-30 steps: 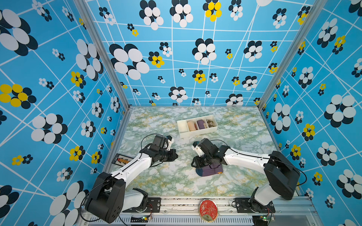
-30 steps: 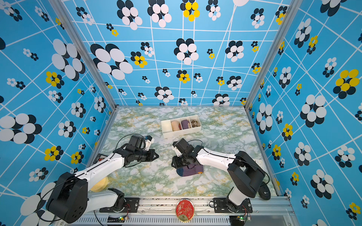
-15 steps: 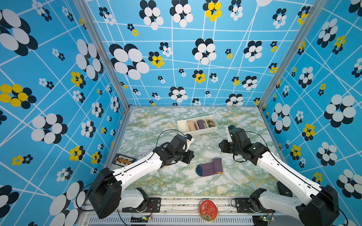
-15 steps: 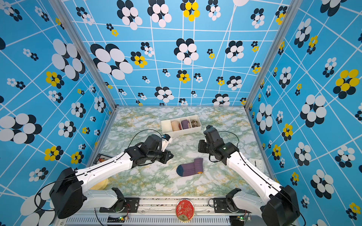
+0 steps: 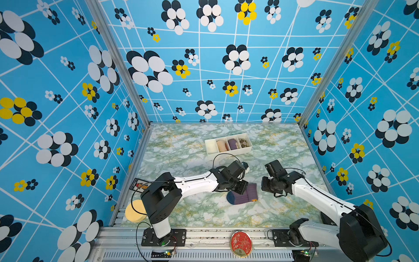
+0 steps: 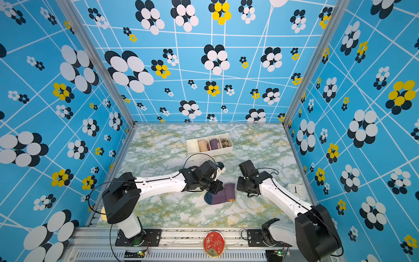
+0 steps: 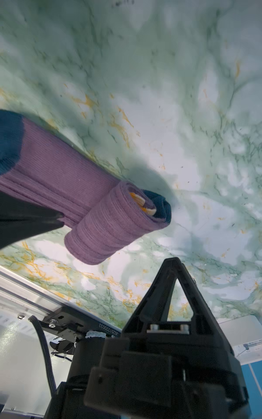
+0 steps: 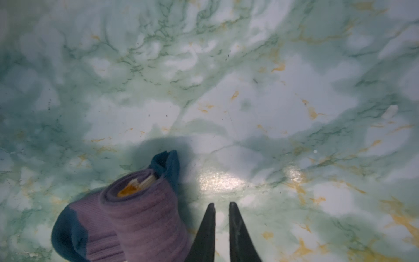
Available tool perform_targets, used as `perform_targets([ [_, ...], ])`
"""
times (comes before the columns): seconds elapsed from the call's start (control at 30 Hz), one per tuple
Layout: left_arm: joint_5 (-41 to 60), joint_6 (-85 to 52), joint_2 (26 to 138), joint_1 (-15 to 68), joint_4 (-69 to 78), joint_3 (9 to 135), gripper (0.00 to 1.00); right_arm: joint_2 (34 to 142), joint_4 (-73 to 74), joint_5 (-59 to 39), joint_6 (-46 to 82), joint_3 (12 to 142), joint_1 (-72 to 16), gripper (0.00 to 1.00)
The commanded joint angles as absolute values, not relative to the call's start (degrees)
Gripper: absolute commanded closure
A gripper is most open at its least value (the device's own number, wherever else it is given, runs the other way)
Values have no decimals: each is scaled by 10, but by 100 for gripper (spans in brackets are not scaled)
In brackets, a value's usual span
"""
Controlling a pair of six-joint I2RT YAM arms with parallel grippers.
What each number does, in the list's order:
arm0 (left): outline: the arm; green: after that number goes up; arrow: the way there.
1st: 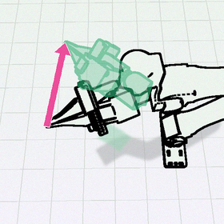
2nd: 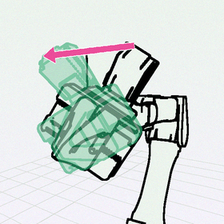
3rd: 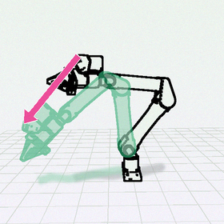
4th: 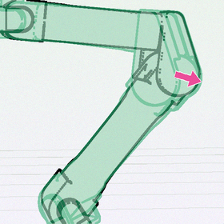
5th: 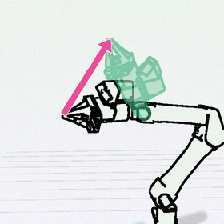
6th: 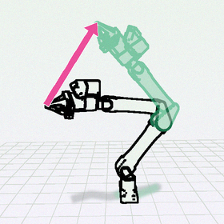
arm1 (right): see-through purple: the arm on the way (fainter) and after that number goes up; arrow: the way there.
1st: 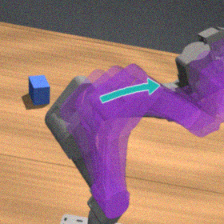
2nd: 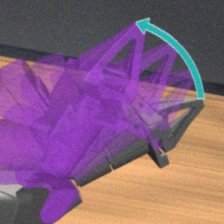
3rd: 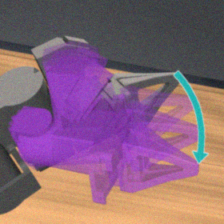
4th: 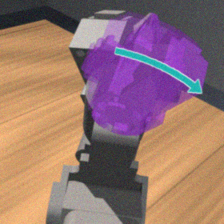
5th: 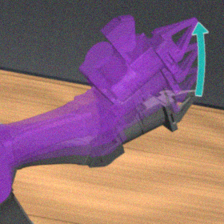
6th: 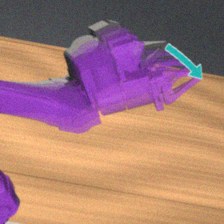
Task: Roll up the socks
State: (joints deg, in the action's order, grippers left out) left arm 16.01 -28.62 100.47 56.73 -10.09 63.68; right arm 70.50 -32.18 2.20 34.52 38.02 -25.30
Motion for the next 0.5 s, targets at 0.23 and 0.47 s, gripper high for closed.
perform_targets([
  [0.23, 143, -304, 1027, 599, -112, 699, 100, 750, -263, -11, 324, 347, -244, 85],
  [0.47, 144, -284, 1095, 625, -170, 792, 100, 745, -232, -35, 320, 322, -225, 85],
])
